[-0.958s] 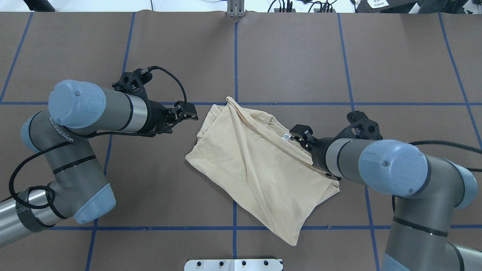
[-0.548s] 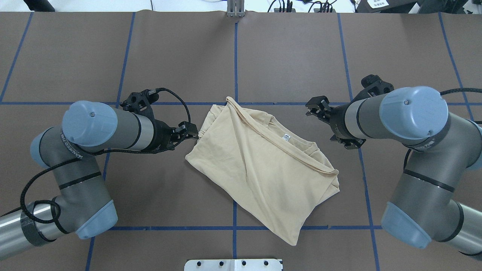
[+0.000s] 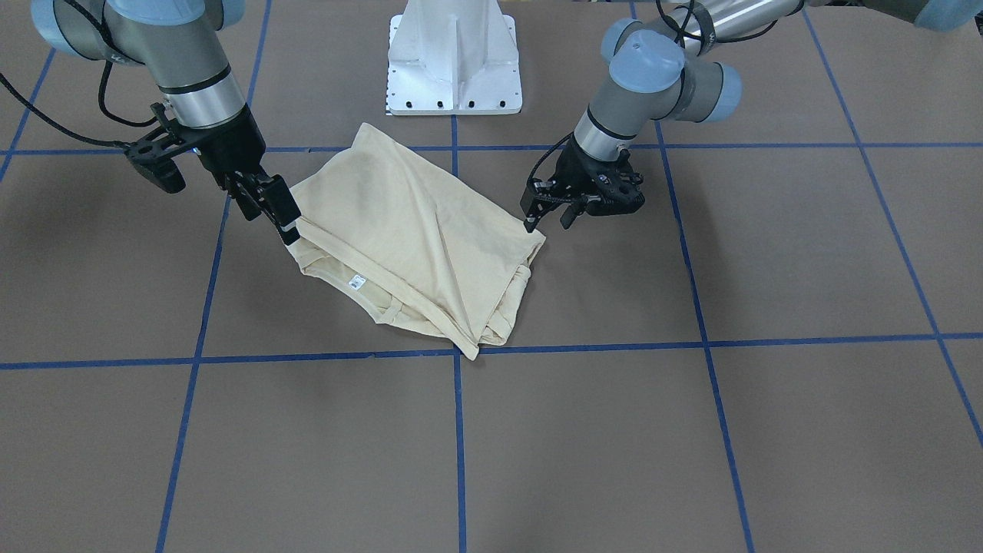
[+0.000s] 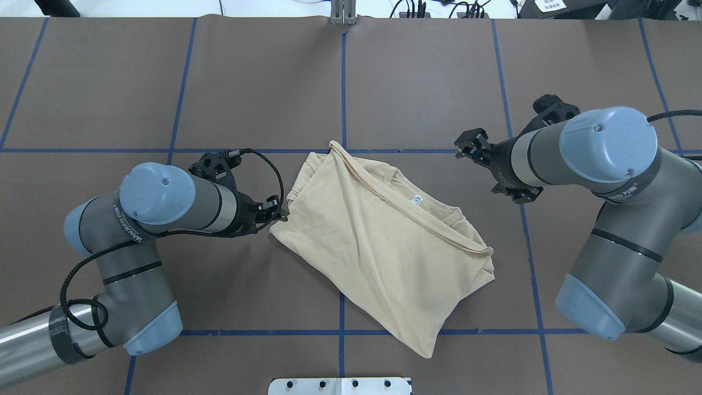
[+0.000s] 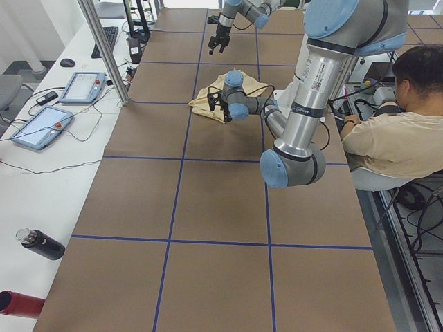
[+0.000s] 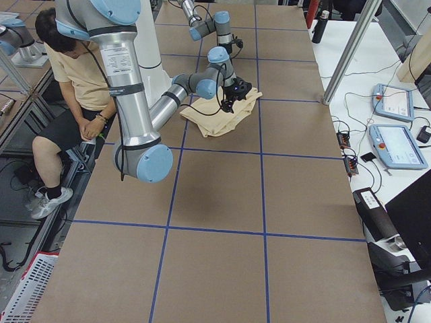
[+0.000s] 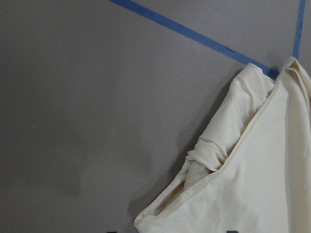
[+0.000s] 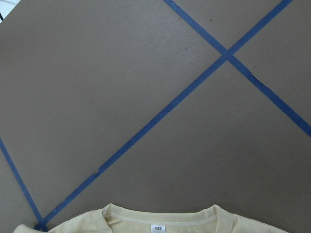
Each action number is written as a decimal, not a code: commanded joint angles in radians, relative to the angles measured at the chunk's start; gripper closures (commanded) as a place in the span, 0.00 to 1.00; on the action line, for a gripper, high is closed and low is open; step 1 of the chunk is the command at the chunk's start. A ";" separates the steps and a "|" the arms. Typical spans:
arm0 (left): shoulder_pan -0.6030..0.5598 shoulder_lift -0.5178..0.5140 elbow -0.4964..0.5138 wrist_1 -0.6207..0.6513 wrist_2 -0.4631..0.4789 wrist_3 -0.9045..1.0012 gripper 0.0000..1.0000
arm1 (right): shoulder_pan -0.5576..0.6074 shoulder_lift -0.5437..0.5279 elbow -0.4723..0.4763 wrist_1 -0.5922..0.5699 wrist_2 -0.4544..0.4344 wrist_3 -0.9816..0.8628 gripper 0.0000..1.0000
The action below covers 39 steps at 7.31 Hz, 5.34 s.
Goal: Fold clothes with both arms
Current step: 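Grasp the shirt edge with the left gripper and pull it to straighten, then release the shirt and lift the left gripper away, then lower the right gripper to the shirt corner nearest the robot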
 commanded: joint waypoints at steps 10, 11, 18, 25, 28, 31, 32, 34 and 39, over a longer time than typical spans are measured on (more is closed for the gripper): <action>0.014 -0.032 0.069 -0.024 -0.001 -0.001 0.39 | -0.001 0.000 -0.038 0.006 0.002 -0.004 0.00; 0.014 -0.032 0.072 -0.026 -0.001 -0.001 0.40 | -0.002 0.000 -0.041 0.007 0.002 -0.004 0.00; 0.003 -0.029 0.063 -0.027 -0.001 0.117 1.00 | -0.002 0.002 -0.042 0.007 0.003 -0.006 0.00; -0.274 -0.275 0.449 -0.228 -0.006 0.373 1.00 | -0.002 0.002 -0.041 0.007 0.005 -0.009 0.00; -0.308 -0.362 0.564 -0.293 -0.006 0.376 0.41 | -0.048 0.037 -0.038 0.007 -0.001 0.007 0.00; -0.316 -0.316 0.497 -0.284 -0.045 0.375 0.40 | -0.259 0.066 -0.038 0.009 -0.129 0.247 0.00; -0.316 -0.269 0.444 -0.284 -0.047 0.376 0.40 | -0.365 0.101 -0.044 0.007 -0.250 0.378 0.00; -0.316 -0.259 0.434 -0.284 -0.047 0.370 0.40 | -0.459 0.117 -0.091 0.009 -0.373 0.543 0.00; -0.314 -0.259 0.433 -0.285 -0.043 0.366 0.39 | -0.496 0.192 -0.194 0.007 -0.460 0.622 0.01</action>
